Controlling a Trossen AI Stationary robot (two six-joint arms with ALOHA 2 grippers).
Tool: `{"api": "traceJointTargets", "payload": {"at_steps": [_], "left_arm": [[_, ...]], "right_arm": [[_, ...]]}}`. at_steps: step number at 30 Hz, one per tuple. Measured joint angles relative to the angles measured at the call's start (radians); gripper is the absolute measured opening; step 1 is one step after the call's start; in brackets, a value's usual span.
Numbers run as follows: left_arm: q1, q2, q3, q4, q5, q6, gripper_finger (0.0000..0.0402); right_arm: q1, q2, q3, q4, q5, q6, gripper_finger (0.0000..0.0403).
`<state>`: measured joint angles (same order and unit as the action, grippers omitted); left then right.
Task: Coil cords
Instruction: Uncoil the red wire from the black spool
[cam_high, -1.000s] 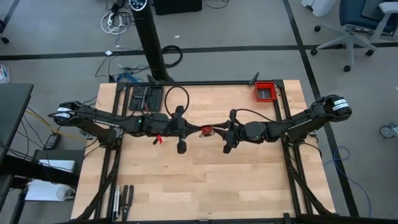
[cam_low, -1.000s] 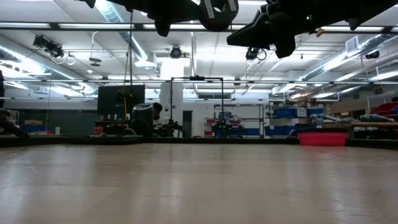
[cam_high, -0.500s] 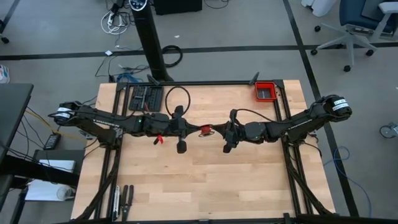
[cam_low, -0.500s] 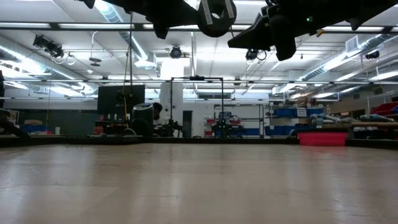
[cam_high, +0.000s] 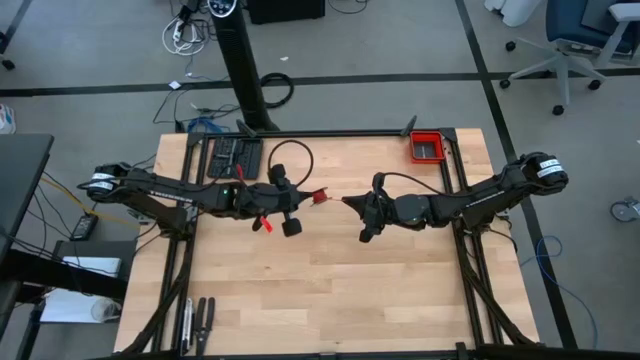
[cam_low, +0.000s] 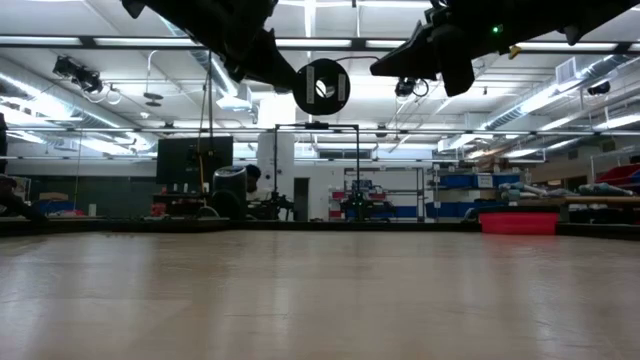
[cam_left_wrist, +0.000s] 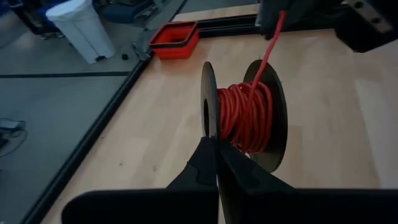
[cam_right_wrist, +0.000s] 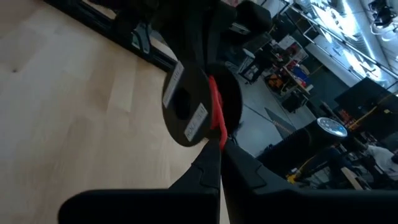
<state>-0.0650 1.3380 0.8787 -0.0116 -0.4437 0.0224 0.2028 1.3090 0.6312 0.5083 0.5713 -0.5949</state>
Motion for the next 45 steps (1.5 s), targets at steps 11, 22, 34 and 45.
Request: {"api": "traceJointTargets", "payload": {"at_steps": [11,22,34,45], "left_arm": [[-0.001,0.0,0.0,0.13,-0.084,-0.019,0.0],[0.0,0.071,0.0,0.309,-0.094,-0.036,0.0],[-0.035,0.04,0.0,0.35,-0.085,-0.015,0.0],[-0.038,0.008,0.0,0.09,-0.241,0.002,0.0]], "right_arm": [[-0.001,0.0,0.008,0.058,-0.127,0.092,0.0],[-0.001,0.082,0.014,0.175,-0.246,0.157,0.0],[-0.06,0.147,0.037,-0.087,0.053,0.181,0.0],[-0.089,-0.075,0.037,-0.287,0.287,0.209,0.0]]}}
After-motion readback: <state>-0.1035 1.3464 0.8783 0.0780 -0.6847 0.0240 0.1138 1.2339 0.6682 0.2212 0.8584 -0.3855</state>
